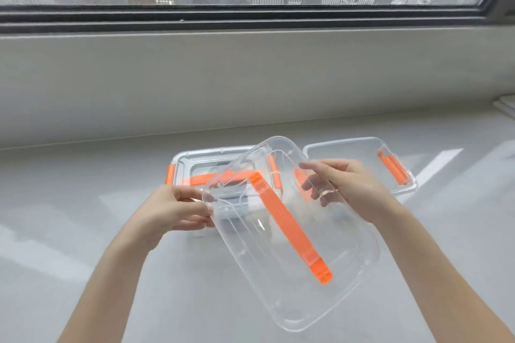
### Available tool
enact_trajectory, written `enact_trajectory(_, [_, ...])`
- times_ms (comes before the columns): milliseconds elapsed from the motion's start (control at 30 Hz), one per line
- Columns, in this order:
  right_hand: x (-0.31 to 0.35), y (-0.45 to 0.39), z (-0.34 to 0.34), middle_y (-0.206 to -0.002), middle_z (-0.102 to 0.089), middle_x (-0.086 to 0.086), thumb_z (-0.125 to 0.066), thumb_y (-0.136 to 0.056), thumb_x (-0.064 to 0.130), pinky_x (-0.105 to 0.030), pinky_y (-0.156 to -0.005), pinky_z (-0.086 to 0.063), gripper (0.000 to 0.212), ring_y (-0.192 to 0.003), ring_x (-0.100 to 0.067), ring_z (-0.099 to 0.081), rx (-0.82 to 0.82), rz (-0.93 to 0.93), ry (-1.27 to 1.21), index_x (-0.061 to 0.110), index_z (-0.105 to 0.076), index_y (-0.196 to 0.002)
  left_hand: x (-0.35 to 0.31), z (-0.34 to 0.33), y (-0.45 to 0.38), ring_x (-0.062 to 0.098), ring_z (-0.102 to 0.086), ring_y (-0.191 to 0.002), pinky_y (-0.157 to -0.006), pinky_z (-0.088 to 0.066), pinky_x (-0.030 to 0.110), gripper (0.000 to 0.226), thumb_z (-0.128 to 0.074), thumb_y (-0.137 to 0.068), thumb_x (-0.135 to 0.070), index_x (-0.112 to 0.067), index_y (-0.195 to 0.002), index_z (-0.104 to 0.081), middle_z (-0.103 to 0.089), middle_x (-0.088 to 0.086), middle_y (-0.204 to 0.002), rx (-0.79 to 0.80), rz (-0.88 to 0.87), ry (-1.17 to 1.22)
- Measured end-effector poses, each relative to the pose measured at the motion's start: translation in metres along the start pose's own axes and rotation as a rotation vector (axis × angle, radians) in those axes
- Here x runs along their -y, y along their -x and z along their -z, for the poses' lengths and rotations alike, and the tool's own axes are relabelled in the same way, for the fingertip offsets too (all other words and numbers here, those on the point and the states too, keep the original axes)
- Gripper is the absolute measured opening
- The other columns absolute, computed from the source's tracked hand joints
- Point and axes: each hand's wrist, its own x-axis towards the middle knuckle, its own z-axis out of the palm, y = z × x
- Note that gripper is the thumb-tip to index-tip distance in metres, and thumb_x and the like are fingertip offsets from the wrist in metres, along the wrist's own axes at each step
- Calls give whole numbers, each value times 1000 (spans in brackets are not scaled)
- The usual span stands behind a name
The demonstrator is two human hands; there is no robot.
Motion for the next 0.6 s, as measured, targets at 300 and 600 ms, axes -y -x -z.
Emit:
enact_trajectory(300, [76, 39, 89, -74, -70, 9, -69, -71, 23, -14, -57, -45, 26, -66, -5, -58, 131, 252, 199, 12, -72, -94, -45, -96, -47, 14, -71, -85, -76, -56, 21, 24, -47, -90, -31, -14, -100, -60, -70, 8, -95, 42, -124, 371])
enact_trajectory(600, [-2, 19, 102, -88, -61, 13, -74, -71, 6, -8, -70, -37, 26, -79, -1, -50, 83, 391, 716, 24, -71, -89, -44, -184, -83, 20, -60, -88, -73, -47, 27, 29, -57, -84, -25, -4, -104, -62, -66, 4, -94, -13, -286, 279])
